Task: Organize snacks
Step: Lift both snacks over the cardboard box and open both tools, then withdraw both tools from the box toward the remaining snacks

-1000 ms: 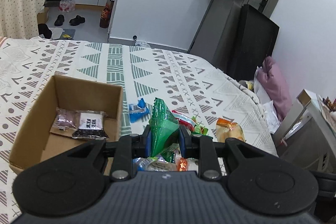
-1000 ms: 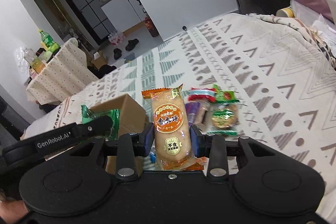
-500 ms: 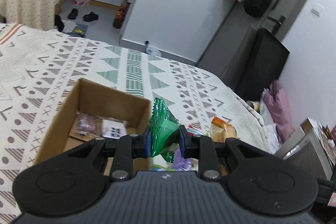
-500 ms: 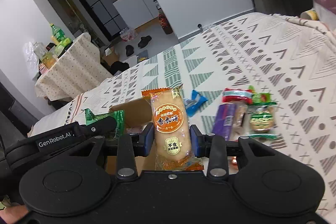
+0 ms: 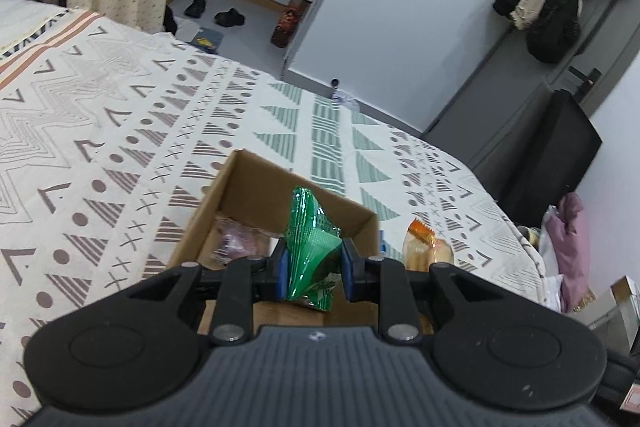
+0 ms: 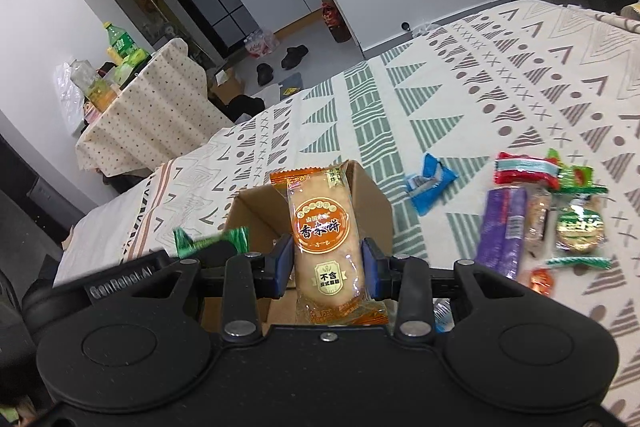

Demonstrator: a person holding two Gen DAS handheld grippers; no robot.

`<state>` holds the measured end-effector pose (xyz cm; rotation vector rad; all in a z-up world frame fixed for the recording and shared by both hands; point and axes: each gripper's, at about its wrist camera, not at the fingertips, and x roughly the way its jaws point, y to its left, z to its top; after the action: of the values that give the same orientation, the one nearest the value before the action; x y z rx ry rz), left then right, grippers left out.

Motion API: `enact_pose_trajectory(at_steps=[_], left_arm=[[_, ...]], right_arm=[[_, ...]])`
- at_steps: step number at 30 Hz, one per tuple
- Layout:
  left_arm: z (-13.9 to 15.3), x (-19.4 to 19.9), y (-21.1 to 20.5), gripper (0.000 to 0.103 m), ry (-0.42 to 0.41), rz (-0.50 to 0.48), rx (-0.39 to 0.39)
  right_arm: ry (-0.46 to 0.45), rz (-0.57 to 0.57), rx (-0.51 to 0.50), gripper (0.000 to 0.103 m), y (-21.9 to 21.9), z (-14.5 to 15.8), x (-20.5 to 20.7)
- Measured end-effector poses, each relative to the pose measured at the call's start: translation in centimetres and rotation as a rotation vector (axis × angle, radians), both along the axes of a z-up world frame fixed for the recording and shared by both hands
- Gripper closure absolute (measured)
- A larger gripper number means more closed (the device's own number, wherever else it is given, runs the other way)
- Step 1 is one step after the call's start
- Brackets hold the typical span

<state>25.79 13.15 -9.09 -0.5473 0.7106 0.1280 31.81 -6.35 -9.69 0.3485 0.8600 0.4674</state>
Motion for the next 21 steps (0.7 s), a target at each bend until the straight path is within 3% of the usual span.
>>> enact_pose_trajectory(at_steps=[8, 11, 16, 21], left_arm=[[-0.8, 0.5, 0.9, 0.073, 0.04, 0.061, 0.029], [-1.0, 0.6, 1.1, 0.06, 0.042, 0.071, 0.017], [-1.0, 0.6, 0.9, 0.044, 0.06, 0.094, 0.03], [-0.4, 0.1, 0.1, 0.023, 0.018, 0.091, 0.036]], right_arm=[[-0.026, 0.007, 0.021, 0.064, 2.1, -0.2, 1.8], [-0.054, 0.02, 0.007, 0.045, 2.3, 0.1, 1.5], [-0.047, -0.011, -0.033, 0.038, 0.7, 0.3, 0.8], [-0.024, -0.076, -0.05, 0.029, -2.4, 0.2, -0.1]])
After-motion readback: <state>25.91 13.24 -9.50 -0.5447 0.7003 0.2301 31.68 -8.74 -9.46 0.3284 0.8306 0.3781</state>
